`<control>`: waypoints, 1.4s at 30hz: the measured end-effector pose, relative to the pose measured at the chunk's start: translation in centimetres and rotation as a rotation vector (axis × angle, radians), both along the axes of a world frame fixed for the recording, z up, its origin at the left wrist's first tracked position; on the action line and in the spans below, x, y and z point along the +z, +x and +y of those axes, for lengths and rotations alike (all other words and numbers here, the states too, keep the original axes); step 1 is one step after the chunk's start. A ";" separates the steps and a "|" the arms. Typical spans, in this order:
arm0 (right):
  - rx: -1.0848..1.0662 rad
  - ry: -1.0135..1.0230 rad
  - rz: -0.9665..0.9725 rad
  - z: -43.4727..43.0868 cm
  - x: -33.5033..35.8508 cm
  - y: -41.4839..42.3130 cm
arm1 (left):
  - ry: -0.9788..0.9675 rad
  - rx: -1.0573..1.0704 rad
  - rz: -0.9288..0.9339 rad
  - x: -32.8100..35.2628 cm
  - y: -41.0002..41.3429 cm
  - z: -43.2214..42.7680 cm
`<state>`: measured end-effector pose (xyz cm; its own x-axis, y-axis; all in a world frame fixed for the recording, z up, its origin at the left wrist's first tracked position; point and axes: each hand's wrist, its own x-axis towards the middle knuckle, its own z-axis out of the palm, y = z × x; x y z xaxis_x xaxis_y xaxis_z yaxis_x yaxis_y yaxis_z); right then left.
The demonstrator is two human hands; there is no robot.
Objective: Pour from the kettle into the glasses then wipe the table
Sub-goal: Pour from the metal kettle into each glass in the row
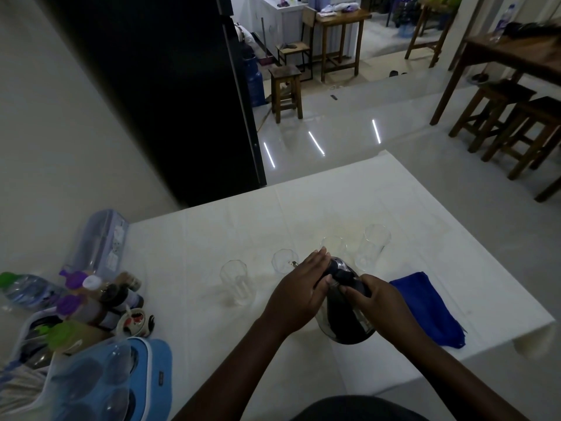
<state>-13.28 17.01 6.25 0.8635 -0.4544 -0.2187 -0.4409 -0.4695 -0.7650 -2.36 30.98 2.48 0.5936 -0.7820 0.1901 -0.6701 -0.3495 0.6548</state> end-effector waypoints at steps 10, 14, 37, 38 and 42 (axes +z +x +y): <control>-0.002 -0.006 0.011 0.2 0.2 0.1 | -0.016 0.015 0.003 0.2 -0.2 0.2; -0.012 -0.018 0.004 0.3 0.3 0.0 | -0.034 0.015 0.004 0.3 -0.2 0.2; -0.018 -0.040 0.020 0.4 0.8 0.3 | -0.045 0.047 0.036 0.3 -0.3 0.2; -0.021 -0.043 0.021 0.4 0.8 0.3 | -0.047 0.048 0.036 0.3 -0.4 0.1; -0.022 -0.037 0.019 0.3 0.8 0.5 | -0.047 0.048 0.046 0.3 -0.3 0.1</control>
<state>-12.80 17.34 7.06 0.8492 -0.4811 -0.2176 -0.4656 -0.4878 -0.7384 -2.70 31.05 2.79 0.6392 -0.7432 0.1975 -0.6222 -0.3490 0.7008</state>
